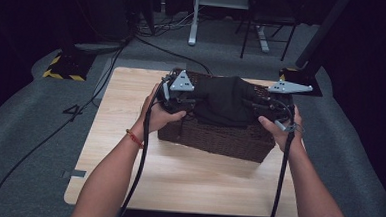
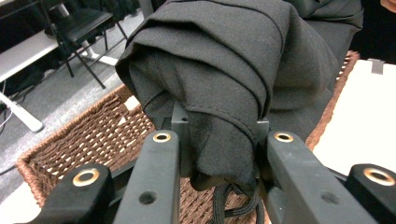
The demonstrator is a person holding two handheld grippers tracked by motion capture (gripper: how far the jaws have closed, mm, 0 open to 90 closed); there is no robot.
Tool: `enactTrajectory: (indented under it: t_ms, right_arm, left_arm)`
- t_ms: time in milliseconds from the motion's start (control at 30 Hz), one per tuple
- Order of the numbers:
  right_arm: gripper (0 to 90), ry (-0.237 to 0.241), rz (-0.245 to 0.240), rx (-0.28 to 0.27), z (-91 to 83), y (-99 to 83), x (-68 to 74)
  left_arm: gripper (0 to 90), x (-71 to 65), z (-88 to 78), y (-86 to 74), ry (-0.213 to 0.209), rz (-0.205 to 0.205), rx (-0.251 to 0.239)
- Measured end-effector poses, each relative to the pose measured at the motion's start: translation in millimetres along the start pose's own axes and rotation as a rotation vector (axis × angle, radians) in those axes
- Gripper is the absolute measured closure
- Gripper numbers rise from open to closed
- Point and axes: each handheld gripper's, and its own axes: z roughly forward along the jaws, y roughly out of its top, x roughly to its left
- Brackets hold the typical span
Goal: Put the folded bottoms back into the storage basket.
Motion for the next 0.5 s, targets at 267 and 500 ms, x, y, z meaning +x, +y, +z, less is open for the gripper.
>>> enactTrajectory:
  t_ms: [267, 500]
  right_arm:
    - [69.4, -0.024, 0.027, 0.064, 24.1, -6.1, -11.8]
    - [69.1, -0.035, 0.038, 0.124, 43.9, -13.2, -17.2]
  left_arm:
    - [74.4, 11.9, 25.2, -6.8, 0.017, -0.034, 0.04]
    - [74.4, 16.5, 39.2, -13.2, 0.023, -0.047, 0.079]
